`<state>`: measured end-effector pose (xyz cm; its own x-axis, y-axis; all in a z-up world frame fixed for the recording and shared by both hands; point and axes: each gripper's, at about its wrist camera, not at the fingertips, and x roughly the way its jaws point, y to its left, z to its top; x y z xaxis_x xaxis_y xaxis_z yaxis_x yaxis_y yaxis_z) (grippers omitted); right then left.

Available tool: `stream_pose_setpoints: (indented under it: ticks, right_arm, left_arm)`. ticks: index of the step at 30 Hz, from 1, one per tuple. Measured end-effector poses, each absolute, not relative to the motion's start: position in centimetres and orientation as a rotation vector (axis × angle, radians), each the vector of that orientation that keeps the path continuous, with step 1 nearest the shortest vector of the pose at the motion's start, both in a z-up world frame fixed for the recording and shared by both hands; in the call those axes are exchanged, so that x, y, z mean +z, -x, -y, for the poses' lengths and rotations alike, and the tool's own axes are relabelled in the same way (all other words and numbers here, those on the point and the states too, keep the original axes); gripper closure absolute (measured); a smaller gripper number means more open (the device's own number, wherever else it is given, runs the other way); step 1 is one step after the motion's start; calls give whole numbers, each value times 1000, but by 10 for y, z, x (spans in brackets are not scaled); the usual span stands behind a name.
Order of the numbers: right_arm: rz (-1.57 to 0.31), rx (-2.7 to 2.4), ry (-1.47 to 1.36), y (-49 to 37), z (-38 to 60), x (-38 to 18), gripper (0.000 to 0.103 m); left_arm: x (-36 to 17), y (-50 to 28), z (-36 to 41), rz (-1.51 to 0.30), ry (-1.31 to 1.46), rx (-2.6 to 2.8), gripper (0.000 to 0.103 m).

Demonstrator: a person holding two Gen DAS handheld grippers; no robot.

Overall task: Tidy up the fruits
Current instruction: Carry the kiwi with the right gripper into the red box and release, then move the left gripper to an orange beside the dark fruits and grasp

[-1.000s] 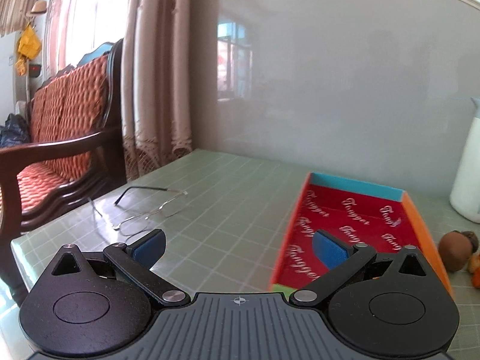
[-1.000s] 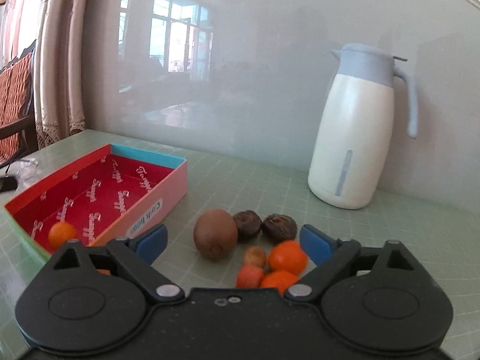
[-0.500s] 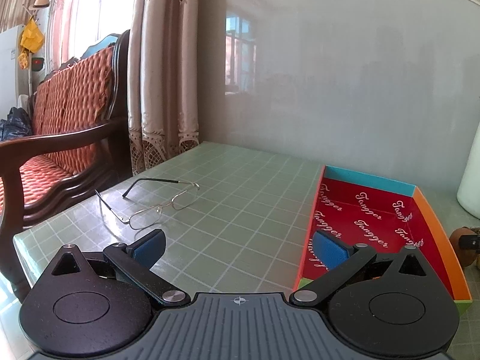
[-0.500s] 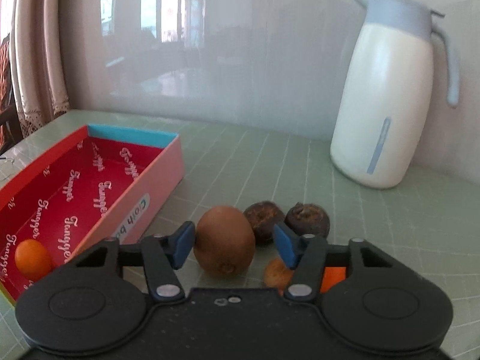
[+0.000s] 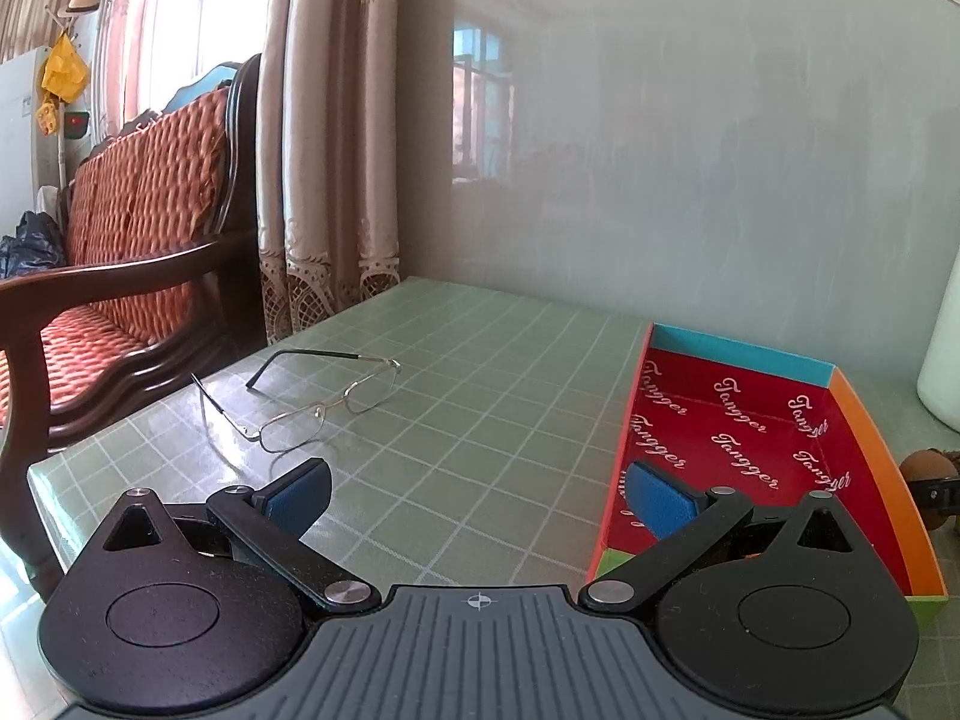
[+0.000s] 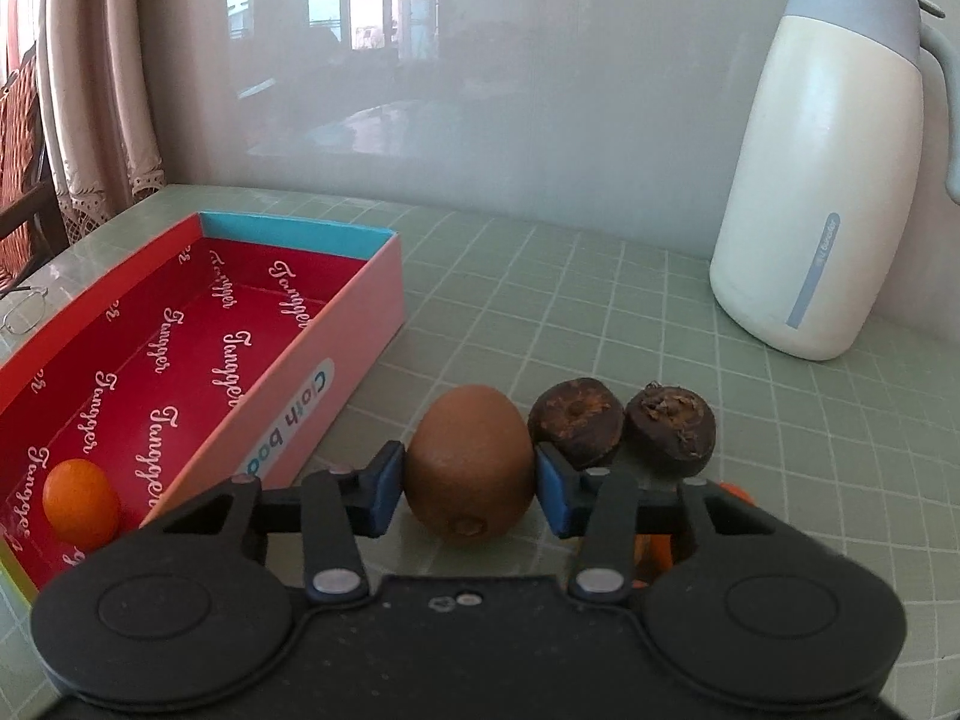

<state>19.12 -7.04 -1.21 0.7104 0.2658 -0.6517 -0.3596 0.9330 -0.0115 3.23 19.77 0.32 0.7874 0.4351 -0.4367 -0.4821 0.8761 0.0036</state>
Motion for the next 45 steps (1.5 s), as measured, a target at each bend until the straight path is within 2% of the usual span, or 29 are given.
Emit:
stream_pose_setpoints:
  ticks: [15, 26, 30, 32, 45]
  right_arm:
    - [-529, 485, 77, -154, 45, 34, 59]
    - [-536, 579, 111, -145, 4, 32, 59]
    - [-546, 588, 114, -141, -5, 28, 54]
    - [-527, 592, 108, -137, -4, 30, 45]
    - [-489, 524, 87, -129, 32, 39, 47]
  left_arm:
    - [10, -20, -205, -429, 101, 517, 0]
    - [10, -11, -216, -433, 102, 544, 0]
    - [9, -13, -215, -442, 109, 540, 0]
    - [8, -14, -213, -441, 106, 538, 0]
    - [12, -24, -182, -429, 101, 467, 0]
